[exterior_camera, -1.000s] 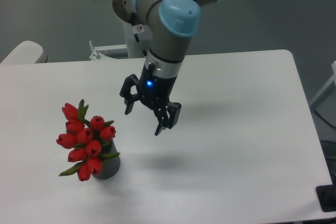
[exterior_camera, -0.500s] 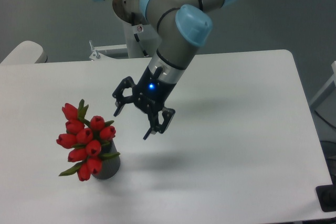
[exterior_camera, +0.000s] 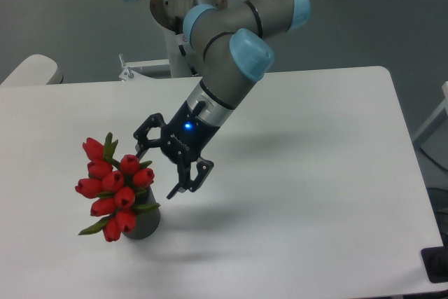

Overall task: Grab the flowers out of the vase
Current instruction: 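Move the open gripper down to the tulip stems above the vase, then close the gripper around the tulip stems below the blooms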

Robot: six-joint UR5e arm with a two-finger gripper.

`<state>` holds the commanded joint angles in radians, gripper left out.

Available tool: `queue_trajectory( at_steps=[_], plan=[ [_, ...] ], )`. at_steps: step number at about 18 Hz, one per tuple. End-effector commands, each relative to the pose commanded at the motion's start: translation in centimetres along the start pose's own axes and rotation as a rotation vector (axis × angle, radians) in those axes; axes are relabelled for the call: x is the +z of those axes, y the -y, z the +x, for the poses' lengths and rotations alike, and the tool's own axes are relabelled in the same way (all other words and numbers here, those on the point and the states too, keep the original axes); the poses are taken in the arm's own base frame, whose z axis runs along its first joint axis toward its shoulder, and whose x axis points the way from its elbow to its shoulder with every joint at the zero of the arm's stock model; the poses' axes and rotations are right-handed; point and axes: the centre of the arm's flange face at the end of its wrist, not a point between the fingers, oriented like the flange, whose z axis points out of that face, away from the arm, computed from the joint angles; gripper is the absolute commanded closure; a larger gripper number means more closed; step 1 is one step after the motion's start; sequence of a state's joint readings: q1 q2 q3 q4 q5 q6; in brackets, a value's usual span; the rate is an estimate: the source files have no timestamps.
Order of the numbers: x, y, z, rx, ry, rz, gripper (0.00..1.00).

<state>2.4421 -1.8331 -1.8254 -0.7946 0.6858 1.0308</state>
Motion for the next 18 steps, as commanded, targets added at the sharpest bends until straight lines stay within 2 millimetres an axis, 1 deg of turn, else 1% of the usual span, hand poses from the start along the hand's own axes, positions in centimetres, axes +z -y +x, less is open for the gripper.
queue_trajectory(
  at_steps=[2,5,9,14,15,17,18],
  plan=[
    [0.4,0.0,0.1,0.019,-0.012,0.008,0.00],
    [1.8,0.1,0.9,0.043,-0.028,0.007,0.00],
    [2.8,-0.1,0.7,0.050,-0.039,0.009,0.00],
    [3.1,0.0,1.0,0.073,-0.039,0.011,0.00],
    [3.1,-0.1,1.0,0.074,-0.039,0.013,0.05],
    [3.1,-0.2,1.0,0.073,-0.037,0.013,0.23],
    [3.1,-0.2,1.0,0.075,-0.037,0.014,0.29]
  ],
)
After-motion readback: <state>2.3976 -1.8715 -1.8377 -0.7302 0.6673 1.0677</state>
